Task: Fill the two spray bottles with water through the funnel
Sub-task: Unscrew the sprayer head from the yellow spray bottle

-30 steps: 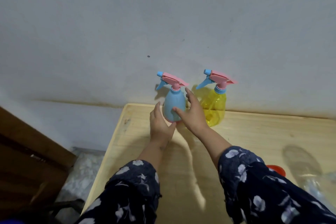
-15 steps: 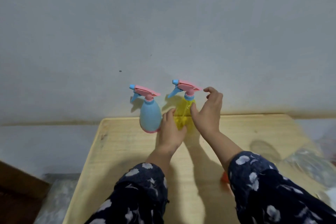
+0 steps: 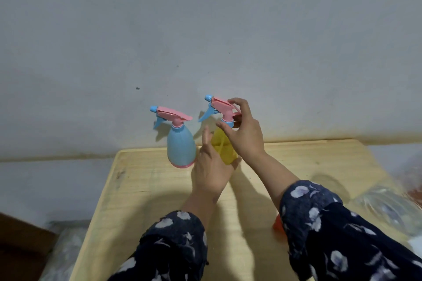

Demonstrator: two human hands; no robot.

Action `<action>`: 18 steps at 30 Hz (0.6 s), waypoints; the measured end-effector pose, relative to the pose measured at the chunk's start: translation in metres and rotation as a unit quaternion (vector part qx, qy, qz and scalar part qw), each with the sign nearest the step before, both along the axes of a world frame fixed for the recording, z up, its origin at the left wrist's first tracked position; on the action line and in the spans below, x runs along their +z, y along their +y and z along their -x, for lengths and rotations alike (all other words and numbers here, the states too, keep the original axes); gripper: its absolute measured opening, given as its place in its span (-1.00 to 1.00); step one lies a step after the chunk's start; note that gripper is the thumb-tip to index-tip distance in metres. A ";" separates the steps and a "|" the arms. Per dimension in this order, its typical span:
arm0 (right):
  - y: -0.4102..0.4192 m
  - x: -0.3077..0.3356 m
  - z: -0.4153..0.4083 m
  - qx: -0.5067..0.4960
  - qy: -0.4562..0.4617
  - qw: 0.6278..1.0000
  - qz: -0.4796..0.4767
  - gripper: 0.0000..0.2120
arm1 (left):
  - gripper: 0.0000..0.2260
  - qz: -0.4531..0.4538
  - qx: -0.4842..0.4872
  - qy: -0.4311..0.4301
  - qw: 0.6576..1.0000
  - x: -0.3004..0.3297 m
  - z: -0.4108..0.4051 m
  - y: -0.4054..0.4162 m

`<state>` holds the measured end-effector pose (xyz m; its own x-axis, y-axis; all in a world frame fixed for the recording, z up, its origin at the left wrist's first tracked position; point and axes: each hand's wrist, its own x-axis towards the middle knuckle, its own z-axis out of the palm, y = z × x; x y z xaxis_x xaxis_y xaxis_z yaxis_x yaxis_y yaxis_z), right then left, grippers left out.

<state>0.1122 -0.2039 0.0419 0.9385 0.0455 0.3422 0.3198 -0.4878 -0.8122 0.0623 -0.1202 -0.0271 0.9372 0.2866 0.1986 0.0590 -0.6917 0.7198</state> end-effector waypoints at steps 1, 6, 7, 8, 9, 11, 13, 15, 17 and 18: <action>0.001 0.001 0.004 0.004 0.006 1.000 0.008 -0.52 | 0.09 -0.004 -0.004 0.008 1.000 0.006 0.005 0.002; 0.009 0.005 0.034 0.030 0.037 0.999 0.007 -0.58 | 0.29 0.043 0.007 0.054 0.998 0.030 0.039 0.013; 0.009 0.007 0.041 0.051 0.053 0.997 -0.008 -0.59 | 0.31 0.058 0.006 0.061 0.996 0.030 0.048 0.016; 0.008 0.010 0.047 0.079 0.074 0.994 -0.026 -0.60 | 0.32 0.074 0.003 0.066 0.995 0.030 0.057 0.020; 0.008 0.013 0.054 0.111 0.095 0.988 -0.040 -0.61 | 0.32 0.086 -0.001 0.070 0.994 0.029 0.067 0.024; 0.008 0.018 0.071 0.165 0.136 0.975 -0.054 -0.61 | 0.32 0.090 -0.015 0.077 0.993 0.031 0.086 0.032; 0.013 0.022 0.091 0.178 0.149 0.972 -0.043 -0.59 | 0.31 0.068 -0.023 0.077 0.994 0.038 0.106 0.038; 0.024 0.025 0.114 0.134 0.118 0.984 -0.027 -0.57 | 0.30 0.033 -0.021 0.084 0.996 0.043 0.127 0.040; 0.032 0.028 0.136 0.062 0.076 0.995 -0.010 -0.56 | 0.29 0.001 -0.025 0.089 0.996 0.046 0.149 0.043; 0.034 0.031 0.148 0.046 0.067 0.997 -0.007 -0.57 | 0.29 -0.007 -0.027 0.090 0.996 0.047 0.160 0.044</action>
<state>-0.0353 -0.1699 0.0730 0.9681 0.1292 0.2146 0.2501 -0.4492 -0.8577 -0.0973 -0.0761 0.0201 0.9717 0.2342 0.0289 0.1498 -0.7066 0.6916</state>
